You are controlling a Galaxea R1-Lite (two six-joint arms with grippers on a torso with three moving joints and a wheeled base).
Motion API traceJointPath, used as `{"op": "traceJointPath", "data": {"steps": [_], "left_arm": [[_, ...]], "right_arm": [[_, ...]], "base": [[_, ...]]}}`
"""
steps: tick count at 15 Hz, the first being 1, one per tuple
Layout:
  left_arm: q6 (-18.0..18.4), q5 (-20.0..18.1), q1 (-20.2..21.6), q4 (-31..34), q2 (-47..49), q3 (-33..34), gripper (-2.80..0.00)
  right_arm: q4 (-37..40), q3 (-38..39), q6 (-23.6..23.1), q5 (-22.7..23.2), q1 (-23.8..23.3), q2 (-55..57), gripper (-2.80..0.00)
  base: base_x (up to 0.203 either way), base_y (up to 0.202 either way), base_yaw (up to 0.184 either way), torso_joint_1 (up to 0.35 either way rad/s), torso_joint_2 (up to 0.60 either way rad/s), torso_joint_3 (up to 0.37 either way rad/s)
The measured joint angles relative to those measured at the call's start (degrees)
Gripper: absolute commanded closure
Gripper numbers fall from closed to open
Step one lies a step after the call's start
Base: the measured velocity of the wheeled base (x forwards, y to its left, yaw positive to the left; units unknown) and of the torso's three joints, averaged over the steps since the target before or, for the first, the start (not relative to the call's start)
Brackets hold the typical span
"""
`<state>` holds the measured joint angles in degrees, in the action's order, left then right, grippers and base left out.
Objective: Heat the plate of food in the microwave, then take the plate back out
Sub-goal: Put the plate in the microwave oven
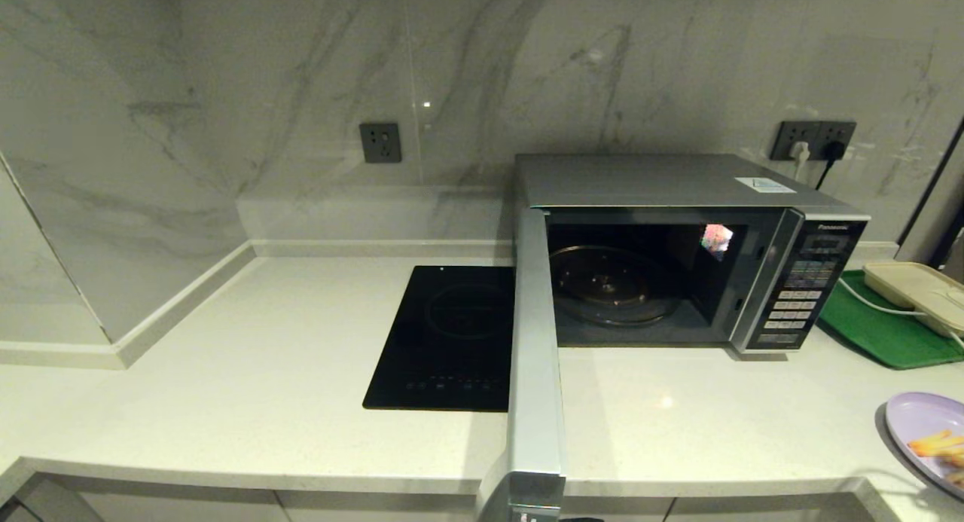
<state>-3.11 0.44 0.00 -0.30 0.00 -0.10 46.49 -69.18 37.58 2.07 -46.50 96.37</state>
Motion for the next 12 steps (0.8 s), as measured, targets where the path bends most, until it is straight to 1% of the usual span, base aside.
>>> {"op": "traceJointPath", "data": {"steps": [3,7,9,12], "left_arm": [[0.0,0.0,0.0,0.0,0.0,0.0,0.00],[0.0,0.0,0.0,0.0,0.0,0.0,0.00],[0.0,0.0,0.0,0.0,0.0,0.0,0.00],[0.0,0.0,0.0,0.0,0.0,0.0,0.00]], "right_arm": [[0.7,-7.1,1.1,2.8,-3.4,9.6,-2.80],[0.7,-15.6,1.1,2.9,-5.7,19.9,-2.80],[0.1,-17.6,0.7,1.8,-6.9,23.8,-2.80],[-2.4,-17.9,-2.0,1.1,-8.8,26.6,-2.80]], "base": [[0.000,0.000,0.000,0.000,0.00,0.000],[0.000,0.000,0.000,0.000,0.00,0.000],[0.000,0.000,0.000,0.000,0.00,0.000],[0.000,0.000,0.000,0.000,0.00,0.000]]}}
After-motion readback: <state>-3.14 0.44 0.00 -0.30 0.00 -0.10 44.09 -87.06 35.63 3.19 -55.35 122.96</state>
